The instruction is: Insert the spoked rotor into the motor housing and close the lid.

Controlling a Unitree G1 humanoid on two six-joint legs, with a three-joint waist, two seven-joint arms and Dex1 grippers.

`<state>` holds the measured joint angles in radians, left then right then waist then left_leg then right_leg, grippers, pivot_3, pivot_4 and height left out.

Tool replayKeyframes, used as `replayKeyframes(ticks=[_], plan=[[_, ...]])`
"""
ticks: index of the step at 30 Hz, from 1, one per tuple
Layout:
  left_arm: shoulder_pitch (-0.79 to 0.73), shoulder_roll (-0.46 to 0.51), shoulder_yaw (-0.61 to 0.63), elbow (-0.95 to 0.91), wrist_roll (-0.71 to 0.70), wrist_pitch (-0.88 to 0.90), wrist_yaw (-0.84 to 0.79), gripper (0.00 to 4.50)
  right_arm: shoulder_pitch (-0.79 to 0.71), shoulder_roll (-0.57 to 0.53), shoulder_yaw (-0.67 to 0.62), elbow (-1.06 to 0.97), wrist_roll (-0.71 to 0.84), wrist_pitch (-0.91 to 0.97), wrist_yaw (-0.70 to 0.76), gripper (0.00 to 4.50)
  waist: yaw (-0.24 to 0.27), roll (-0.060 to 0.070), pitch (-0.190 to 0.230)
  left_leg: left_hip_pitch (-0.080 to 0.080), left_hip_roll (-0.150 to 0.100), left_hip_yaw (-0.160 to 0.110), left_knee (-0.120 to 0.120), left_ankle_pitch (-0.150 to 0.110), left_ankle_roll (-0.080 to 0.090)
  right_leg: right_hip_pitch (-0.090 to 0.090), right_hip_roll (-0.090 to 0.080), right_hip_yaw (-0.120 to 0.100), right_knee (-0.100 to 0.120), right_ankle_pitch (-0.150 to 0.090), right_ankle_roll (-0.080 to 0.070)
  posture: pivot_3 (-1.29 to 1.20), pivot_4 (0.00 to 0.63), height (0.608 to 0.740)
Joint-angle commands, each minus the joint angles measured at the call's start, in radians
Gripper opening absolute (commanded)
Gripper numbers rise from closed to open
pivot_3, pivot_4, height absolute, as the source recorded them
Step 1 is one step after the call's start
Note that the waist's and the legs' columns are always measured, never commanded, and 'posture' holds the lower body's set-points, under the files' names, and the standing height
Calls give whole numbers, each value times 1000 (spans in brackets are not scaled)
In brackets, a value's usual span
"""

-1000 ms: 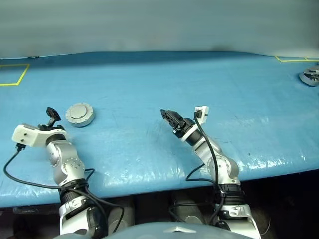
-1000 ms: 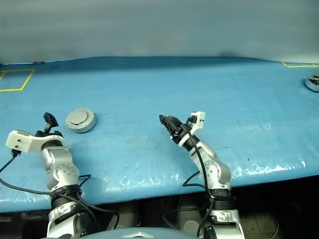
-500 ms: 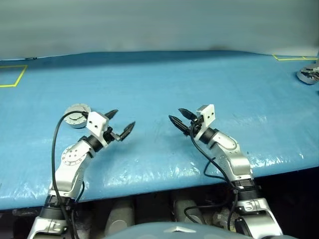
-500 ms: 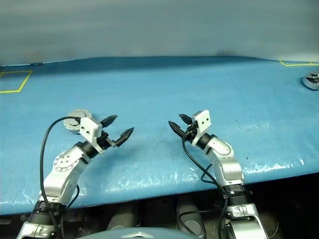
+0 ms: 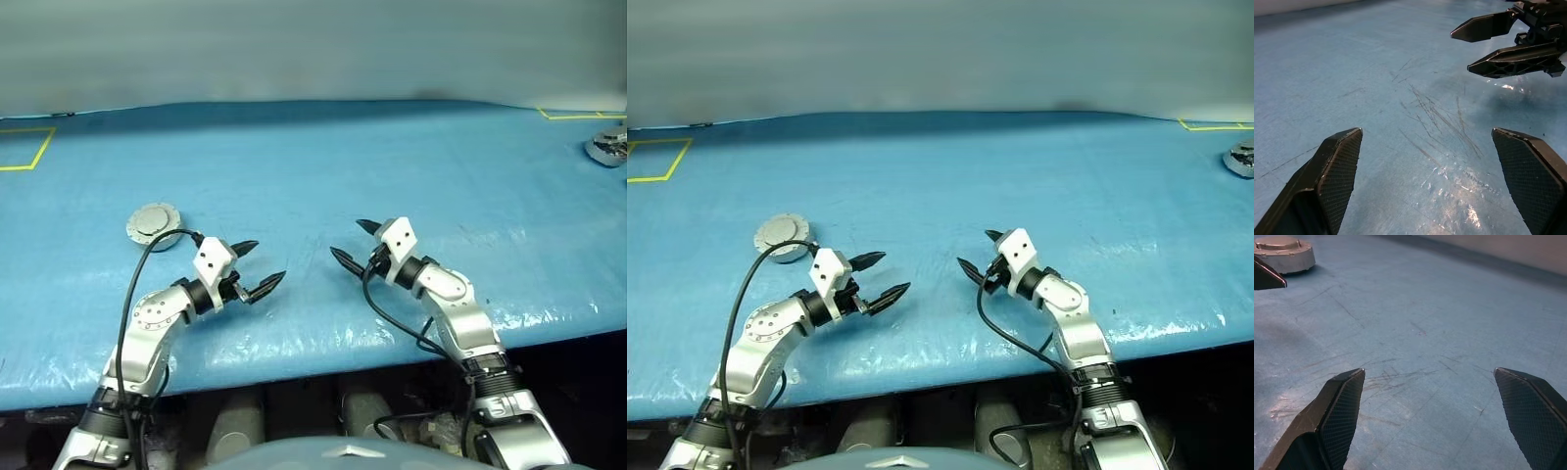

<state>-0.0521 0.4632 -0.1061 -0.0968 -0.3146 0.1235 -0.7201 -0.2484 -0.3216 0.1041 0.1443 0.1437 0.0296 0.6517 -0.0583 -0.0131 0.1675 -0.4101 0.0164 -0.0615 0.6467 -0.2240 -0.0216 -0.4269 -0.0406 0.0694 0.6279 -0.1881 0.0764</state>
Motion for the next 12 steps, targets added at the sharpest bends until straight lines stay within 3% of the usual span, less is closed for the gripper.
replayKeyframes(ticks=[1, 12], plan=[[-3, -14, 8, -19, 13, -6, 8, 4500, -2, 1, -4, -13, -13, -25, -12, 4453, 0, 0, 0, 0, 0, 0, 0, 0, 0, 0, 0, 0, 0, 0, 0, 0, 150, 740], [7, -36, 11, -36, 32, -22, 10, 4500, -17, 0, 3, 7, -39, -47, -18, 4453, 0, 0, 0, 0, 0, 0, 0, 0, 0, 0, 0, 0, 0, 0, 0, 0, 150, 740]])
